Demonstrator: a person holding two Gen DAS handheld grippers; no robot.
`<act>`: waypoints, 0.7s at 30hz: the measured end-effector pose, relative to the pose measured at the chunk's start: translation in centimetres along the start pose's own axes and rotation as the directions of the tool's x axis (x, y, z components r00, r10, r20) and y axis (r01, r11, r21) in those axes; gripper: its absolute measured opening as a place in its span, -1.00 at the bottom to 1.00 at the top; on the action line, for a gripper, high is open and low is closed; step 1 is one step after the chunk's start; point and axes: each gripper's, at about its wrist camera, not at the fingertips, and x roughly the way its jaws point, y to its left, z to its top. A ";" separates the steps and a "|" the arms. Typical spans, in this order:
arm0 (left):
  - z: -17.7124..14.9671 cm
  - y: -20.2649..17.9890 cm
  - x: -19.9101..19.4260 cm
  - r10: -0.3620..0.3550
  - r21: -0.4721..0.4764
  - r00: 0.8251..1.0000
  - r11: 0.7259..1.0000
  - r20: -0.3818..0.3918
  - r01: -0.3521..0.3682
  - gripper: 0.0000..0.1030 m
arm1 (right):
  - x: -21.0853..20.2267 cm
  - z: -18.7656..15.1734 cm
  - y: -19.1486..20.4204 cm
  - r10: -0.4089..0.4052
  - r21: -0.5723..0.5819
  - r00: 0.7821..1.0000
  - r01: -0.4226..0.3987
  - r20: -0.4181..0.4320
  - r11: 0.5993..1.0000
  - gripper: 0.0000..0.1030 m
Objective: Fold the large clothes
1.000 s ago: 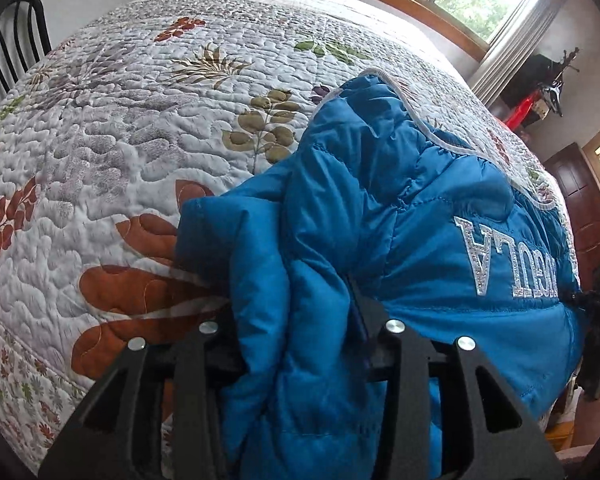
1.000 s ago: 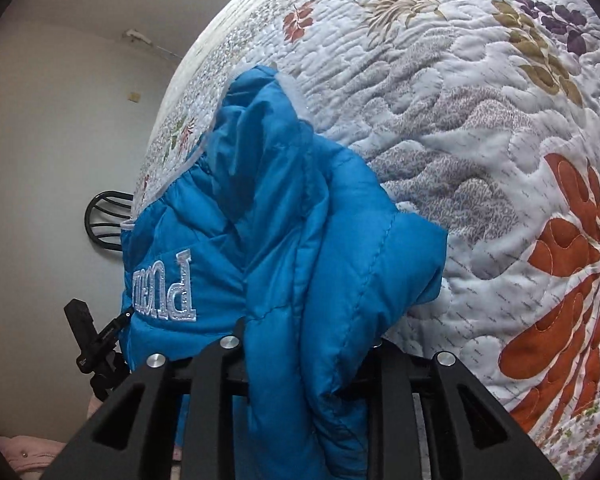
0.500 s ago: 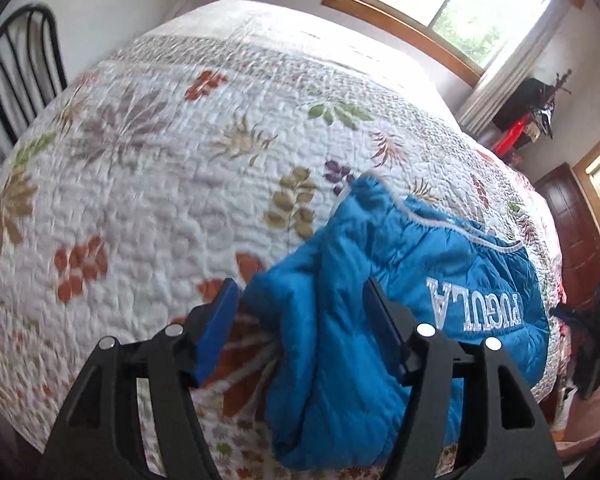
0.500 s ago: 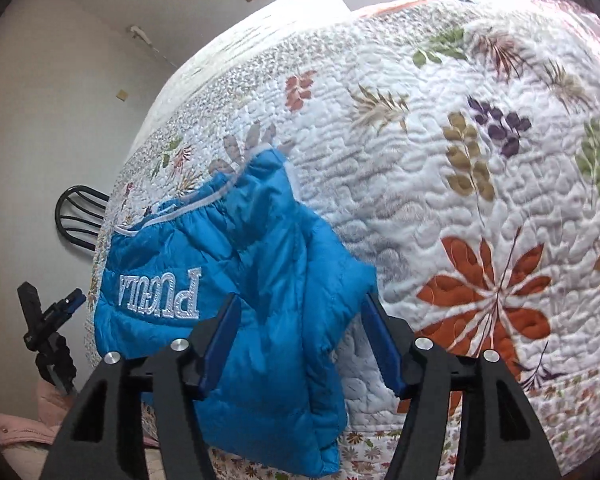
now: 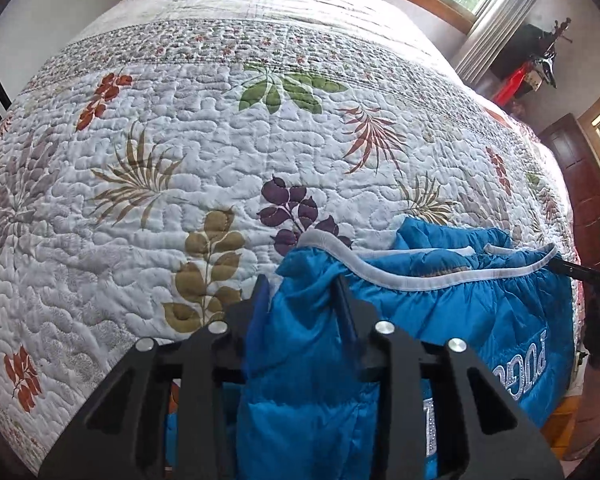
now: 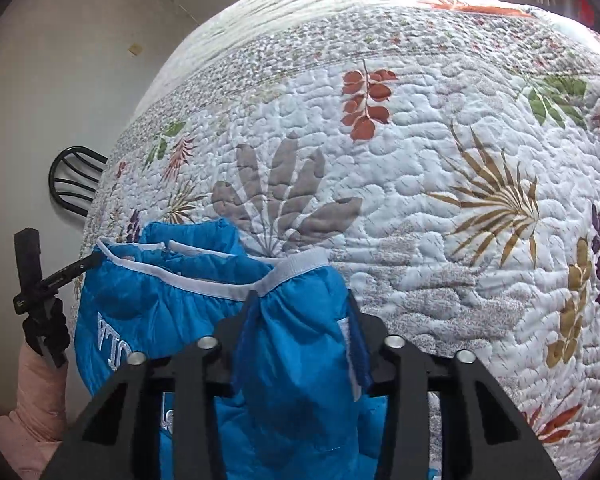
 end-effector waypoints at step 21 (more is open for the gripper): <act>0.8 0.7 -0.1 0.141 -0.082 0.990 0.987 0.014 -0.139 -0.20 | -2.7 -0.9 -1.3 -0.174 0.045 0.984 0.173 0.028 0.984 -0.32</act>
